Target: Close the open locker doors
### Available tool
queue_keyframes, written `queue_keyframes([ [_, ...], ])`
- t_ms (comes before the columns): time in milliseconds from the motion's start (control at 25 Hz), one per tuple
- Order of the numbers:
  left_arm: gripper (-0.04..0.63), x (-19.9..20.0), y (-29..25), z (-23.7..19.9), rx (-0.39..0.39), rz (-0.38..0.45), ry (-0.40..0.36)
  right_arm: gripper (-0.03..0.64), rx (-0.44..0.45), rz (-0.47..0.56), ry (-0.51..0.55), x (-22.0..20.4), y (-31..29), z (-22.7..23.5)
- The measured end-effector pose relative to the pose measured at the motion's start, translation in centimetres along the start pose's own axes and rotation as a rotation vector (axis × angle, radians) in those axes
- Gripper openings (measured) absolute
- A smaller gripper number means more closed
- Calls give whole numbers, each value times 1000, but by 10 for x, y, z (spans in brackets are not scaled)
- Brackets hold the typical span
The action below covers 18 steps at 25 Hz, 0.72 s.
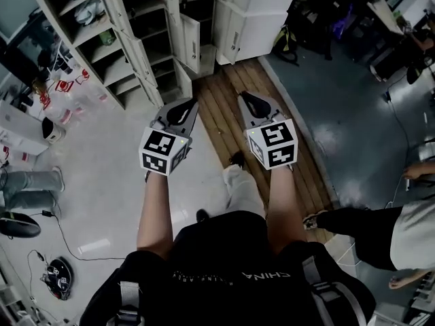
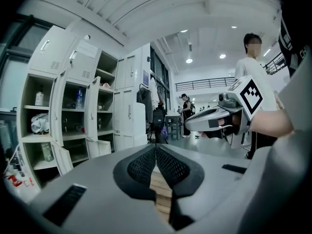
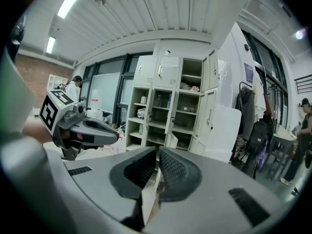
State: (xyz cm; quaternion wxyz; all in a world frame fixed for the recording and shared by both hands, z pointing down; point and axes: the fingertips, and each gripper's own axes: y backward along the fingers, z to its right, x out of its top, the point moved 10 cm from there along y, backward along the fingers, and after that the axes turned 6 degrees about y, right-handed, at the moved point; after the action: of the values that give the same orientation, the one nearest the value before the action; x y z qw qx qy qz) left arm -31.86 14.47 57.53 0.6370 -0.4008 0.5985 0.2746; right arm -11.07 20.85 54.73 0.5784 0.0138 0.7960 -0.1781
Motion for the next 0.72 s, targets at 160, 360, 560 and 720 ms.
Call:
queue_keyframes([
  [160,23,10,-55,-17,-21,-14,-19,43,-8,-4,-2,-6,-33,44],
  [360,23,30,-130,-37,-19,-13,-37,43,-11,12,-2,-8,-74,110],
  [560,23,63,-205,-58,7,-12,-49,43,14,30,8,2,-119,182],
  [720,23,101,-258,-75,28,-12,-46,43,45,47,18,23,-153,238],
])
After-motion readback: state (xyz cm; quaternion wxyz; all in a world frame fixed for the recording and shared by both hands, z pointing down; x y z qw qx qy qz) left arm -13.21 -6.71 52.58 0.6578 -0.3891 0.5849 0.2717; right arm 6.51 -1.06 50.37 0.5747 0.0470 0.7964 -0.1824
